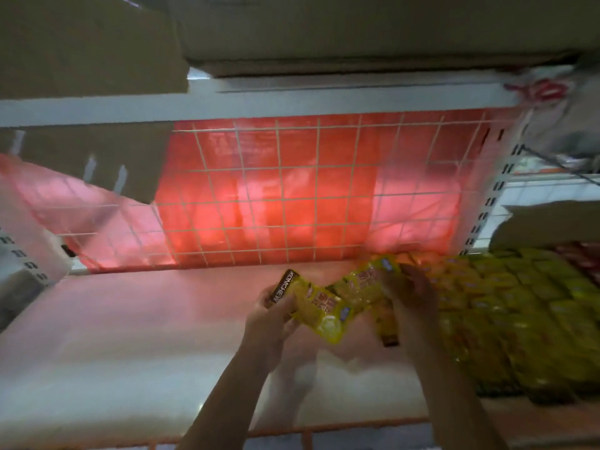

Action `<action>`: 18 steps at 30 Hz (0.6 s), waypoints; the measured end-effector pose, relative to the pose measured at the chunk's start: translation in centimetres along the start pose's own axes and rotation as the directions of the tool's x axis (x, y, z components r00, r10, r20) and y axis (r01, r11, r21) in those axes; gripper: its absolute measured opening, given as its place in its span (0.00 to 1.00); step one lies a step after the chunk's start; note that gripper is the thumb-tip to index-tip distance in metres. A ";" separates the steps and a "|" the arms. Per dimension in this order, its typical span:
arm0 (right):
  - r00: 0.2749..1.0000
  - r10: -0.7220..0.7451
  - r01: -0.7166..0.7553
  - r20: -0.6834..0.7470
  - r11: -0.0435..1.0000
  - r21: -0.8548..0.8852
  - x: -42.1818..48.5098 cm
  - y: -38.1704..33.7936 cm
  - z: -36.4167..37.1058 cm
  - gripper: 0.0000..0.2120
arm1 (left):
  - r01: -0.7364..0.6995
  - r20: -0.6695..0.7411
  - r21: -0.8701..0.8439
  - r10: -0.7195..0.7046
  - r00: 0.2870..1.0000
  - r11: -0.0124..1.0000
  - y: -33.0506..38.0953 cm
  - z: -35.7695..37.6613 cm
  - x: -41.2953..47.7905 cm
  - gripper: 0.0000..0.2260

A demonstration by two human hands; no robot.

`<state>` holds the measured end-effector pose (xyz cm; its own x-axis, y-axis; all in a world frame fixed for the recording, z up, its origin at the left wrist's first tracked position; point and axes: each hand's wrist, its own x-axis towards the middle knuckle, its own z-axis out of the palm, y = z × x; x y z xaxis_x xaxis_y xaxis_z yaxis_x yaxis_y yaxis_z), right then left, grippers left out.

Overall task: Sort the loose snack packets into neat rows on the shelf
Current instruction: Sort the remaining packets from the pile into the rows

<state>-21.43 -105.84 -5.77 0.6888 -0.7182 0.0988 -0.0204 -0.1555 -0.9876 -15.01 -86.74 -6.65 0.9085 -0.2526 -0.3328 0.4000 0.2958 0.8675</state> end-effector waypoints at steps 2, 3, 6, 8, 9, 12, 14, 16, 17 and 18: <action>0.999 -0.019 0.019 -0.026 1.000 -0.004 1.1 0.1 -2.4 0.21 | -0.009 -0.029 0.030 0.010 1.000 1.000 -1.2 1.9 0.1 0.03; 0.999 -0.030 0.030 -0.018 0.999 -0.012 1.6 0.0 -3.4 0.19 | -0.011 -0.037 0.020 0.012 0.999 1.000 -1.7 2.6 0.1 0.02; 0.994 -0.034 0.041 0.106 0.997 -0.063 3.0 1.1 -6.0 0.08 | 0.011 -0.063 -0.093 -0.017 0.998 0.996 -2.8 4.8 -0.1 0.03; 0.987 -0.011 0.022 0.161 0.997 -0.070 3.5 2.0 -7.1 0.09 | 0.017 -0.073 -0.156 -0.029 0.997 0.988 -3.4 5.9 -0.3 0.13; 0.987 0.004 0.006 0.161 0.998 -0.061 3.7 2.4 -7.5 0.10 | 0.016 -0.065 -0.163 -0.027 0.998 0.987 -3.8 6.3 -0.5 0.19; 0.991 0.046 -0.047 0.128 0.999 0.006 4.2 2.5 -8.6 0.09 | 0.026 -0.023 -0.070 -0.027 0.999 0.997 -5.0 7.5 -1.4 0.23; 0.993 0.049 -0.056 0.109 0.997 0.059 4.6 2.5 -9.4 0.08 | 0.005 -0.063 0.044 -0.002 0.998 0.999 -5.9 8.3 -2.0 0.15; 0.994 0.028 -0.034 0.103 0.998 0.056 4.9 2.6 -9.9 0.07 | -0.013 -0.150 0.153 0.037 0.988 0.988 -7.0 8.7 -2.3 0.09; 0.995 0.021 -0.027 0.100 0.998 0.053 5.2 2.8 -10.2 0.06 | -0.015 -0.185 0.213 0.056 0.981 0.977 -7.5 8.8 -2.4 0.08; 0.995 0.017 -0.022 0.098 0.998 0.050 5.4 3.0 -10.3 0.07 | -0.018 -0.213 0.283 0.081 0.974 0.959 -7.9 8.9 -2.4 0.08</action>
<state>-25.22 -117.14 -6.99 0.7560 -0.6508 0.0698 0.0011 -0.1053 -0.9944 -21.46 -96.69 -9.38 0.9427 -0.0263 -0.3327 0.3334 0.0270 0.9424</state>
